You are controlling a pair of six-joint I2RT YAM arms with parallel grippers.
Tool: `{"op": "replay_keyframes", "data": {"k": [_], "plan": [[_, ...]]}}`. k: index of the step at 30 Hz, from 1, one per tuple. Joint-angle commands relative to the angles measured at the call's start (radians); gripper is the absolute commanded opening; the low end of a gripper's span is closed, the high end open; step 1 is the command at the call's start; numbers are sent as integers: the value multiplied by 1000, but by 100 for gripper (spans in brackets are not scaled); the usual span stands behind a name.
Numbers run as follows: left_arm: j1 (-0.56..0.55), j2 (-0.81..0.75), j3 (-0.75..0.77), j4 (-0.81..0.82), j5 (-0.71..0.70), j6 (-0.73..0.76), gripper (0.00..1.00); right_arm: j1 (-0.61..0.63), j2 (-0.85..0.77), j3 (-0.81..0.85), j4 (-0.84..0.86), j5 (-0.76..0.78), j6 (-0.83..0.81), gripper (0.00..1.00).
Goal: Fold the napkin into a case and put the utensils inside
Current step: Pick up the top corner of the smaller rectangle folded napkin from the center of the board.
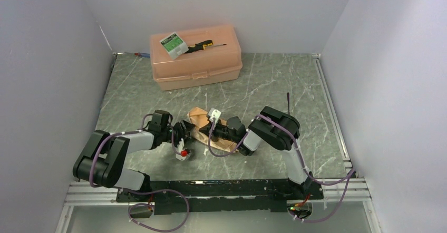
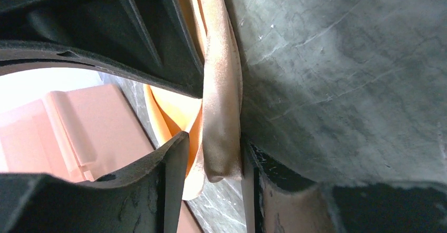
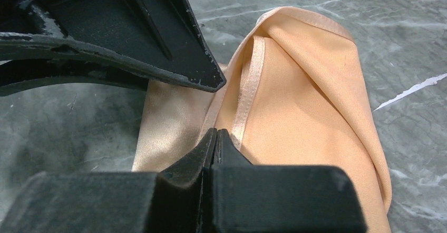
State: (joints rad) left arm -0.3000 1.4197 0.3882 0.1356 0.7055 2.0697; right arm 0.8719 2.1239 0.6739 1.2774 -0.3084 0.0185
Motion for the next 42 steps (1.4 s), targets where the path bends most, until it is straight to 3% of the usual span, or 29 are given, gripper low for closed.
{"op": "replay_keyframes", "data": {"k": [1, 6, 16, 19, 22, 29, 36, 42], "plan": [[4, 39, -15, -89, -66, 176, 42, -4, 42, -9, -121, -6, -11, 0], [-1, 45, 27, -103, -44, 147, 25, -4, 38, -1, -127, -14, -41, 0], [-27, 71, 86, -56, -18, 65, 24, -4, 29, 4, -124, -22, -51, 0], [-57, 66, 140, -126, -49, -13, 15, -4, 5, -20, -57, 15, -51, 1], [-73, 50, 202, -282, -46, -74, 4, -5, -35, -46, 11, 63, -57, 12], [-107, 44, 341, -609, -48, -221, 3, -6, -148, -94, 87, 86, -92, 23], [-132, 77, 418, -762, -48, -339, 3, -7, -275, -154, 92, 111, -121, 41], [-145, 95, 434, -790, -50, -432, 3, -8, -376, -221, 60, 107, -185, 56]]}}
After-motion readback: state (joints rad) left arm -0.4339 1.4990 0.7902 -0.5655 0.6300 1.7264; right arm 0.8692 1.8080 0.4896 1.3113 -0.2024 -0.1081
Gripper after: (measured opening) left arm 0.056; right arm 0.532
